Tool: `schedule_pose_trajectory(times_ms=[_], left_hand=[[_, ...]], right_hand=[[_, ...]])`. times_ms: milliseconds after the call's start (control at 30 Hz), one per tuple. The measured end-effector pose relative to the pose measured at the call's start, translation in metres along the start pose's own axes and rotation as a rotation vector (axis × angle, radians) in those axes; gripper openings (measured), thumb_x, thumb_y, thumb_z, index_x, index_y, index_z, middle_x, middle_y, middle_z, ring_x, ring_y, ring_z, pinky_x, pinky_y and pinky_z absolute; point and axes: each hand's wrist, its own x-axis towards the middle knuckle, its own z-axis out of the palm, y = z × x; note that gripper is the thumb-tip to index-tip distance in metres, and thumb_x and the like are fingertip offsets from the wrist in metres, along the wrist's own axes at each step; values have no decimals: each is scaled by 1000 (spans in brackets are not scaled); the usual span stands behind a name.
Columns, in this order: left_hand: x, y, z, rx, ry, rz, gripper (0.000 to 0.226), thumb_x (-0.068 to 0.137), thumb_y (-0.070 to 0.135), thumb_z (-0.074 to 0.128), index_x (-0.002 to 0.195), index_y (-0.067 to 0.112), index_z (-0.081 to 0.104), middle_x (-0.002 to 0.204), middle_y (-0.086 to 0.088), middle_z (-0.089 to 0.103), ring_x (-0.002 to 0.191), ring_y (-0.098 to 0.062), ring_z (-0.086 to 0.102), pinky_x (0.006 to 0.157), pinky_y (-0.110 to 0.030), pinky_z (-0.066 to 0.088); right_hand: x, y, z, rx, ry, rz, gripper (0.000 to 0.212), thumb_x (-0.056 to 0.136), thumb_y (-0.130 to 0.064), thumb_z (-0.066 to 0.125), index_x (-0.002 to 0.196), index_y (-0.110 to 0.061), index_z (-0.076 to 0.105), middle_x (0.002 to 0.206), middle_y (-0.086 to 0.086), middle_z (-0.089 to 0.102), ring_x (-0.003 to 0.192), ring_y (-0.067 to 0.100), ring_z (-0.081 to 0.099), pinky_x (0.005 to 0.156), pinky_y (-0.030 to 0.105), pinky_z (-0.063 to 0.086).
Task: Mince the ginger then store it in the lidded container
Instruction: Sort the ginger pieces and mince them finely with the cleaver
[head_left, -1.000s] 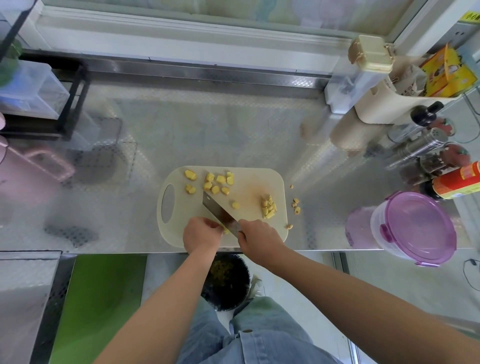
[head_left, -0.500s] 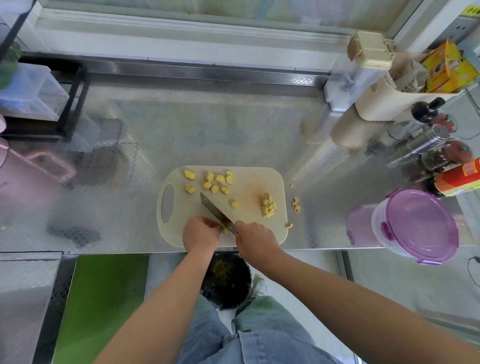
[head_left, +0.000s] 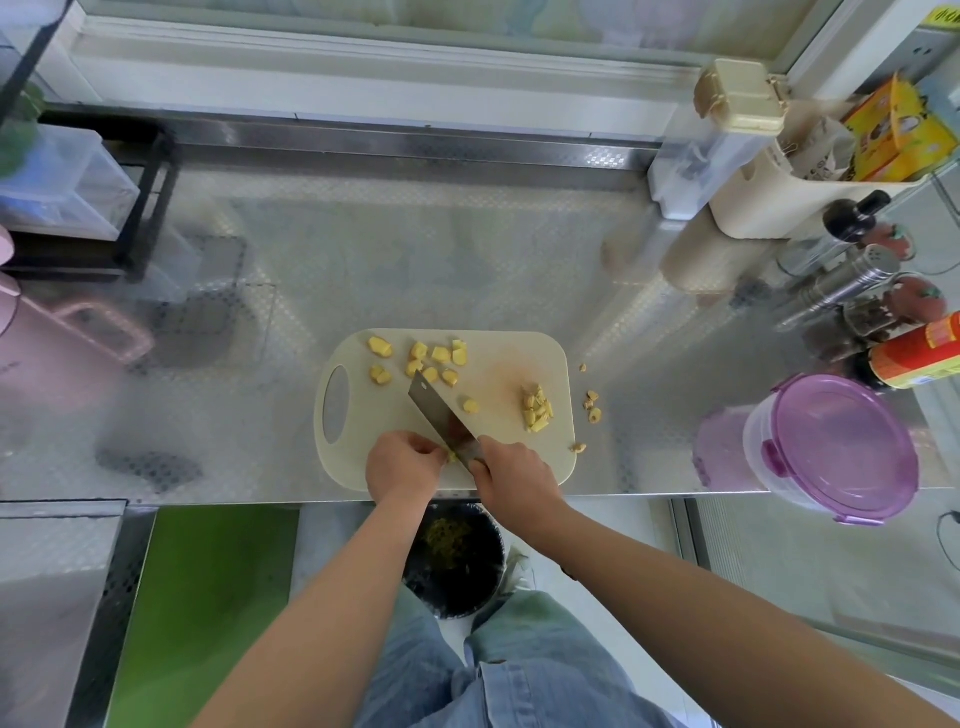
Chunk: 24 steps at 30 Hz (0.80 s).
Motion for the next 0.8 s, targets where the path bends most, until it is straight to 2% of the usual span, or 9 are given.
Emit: schedule_pose_trajectory(times_ms=[67,200,333,567,800], left_hand=[[0,0,0,2,-1,-2,11,81,22,72,87,14,77,87,-3,74,72,-17,58,64,-25,41],[-1,2,1,0,4,-20,9,81,21,71,86,15,76,85,-3,73,70,-18,57,63,-24,39],[-1,2,1,-10,-2,-29,9,80,20,71,84,14,76,82,-4,72,70,-21,60,61,-24,40],[-2,0,2,-37,0,-27,6,79,18,73,79,12,75,79,-5,72,78,-24,66,62,-25,41],[-2,1,1,-41,1,-25,8,80,20,72,79,13,76,79,-5,73,79,-25,67,64,-25,43]], right_hand=[[0,2,0,2,5,-1,20,101,-26,37,104,-14,52,83,5,52,76,24,51,64,31,39],[-2,5,-3,-24,-1,-2,20,101,-27,36,103,-14,51,84,7,56,77,26,55,66,35,47],[0,13,-10,-17,1,33,18,101,-27,37,95,-14,47,80,7,53,73,26,54,60,32,39],[-2,9,-14,16,-12,-26,21,99,-30,40,82,-18,39,70,3,45,65,25,46,56,30,31],[-2,5,-11,-17,-43,-44,22,100,-29,38,94,-14,52,77,8,55,70,25,54,62,35,46]])
